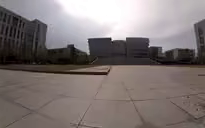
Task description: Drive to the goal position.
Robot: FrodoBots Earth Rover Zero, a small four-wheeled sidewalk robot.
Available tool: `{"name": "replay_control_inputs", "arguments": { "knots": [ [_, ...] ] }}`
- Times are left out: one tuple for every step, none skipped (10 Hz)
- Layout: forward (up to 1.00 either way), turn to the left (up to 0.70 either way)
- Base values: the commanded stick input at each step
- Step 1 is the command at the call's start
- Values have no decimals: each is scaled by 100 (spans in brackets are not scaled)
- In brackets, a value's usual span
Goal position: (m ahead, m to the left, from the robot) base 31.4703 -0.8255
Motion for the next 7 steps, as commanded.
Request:
{"name": "replay_control_inputs", "arguments": {
  "knots": [
    [100,-27],
    [100,-27],
    [100,-27],
    [100,-27],
    [100,-27],
    [100,-27],
    [100,-27]
  ]
}}
